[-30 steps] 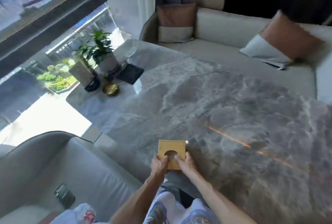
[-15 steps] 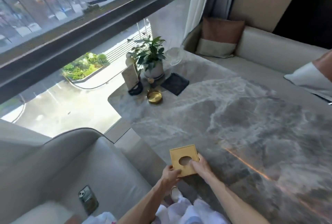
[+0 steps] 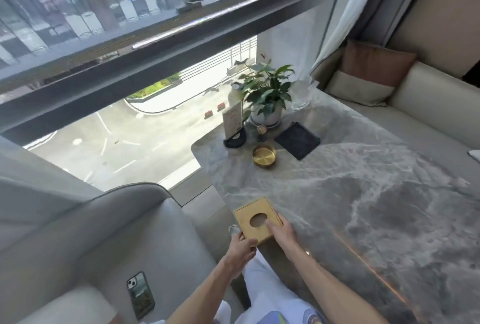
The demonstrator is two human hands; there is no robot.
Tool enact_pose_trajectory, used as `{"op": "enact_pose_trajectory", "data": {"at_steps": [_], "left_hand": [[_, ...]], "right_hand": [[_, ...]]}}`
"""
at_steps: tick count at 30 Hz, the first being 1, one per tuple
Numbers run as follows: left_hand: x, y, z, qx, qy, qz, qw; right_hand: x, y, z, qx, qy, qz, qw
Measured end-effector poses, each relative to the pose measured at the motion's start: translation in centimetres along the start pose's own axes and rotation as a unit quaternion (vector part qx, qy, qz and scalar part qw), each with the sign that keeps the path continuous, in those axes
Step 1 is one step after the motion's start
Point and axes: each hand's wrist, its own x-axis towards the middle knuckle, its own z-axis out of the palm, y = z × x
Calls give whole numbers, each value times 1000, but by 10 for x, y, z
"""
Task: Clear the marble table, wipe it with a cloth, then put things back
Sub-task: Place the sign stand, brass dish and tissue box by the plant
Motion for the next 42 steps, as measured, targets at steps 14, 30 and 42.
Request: {"op": "enact_pose_trajectory", "data": {"at_steps": [14,30,42], "left_hand": [[134,142,-91,95,57,107,988],[164,190,-108,340,69,106,932],[173,208,-104,431,4,125,893]], "right_hand": [[135,-105,83,297,-3,121,947],[146,-120,89,324,35,154,933],[144,-119,86,294,36,144,944]]}}
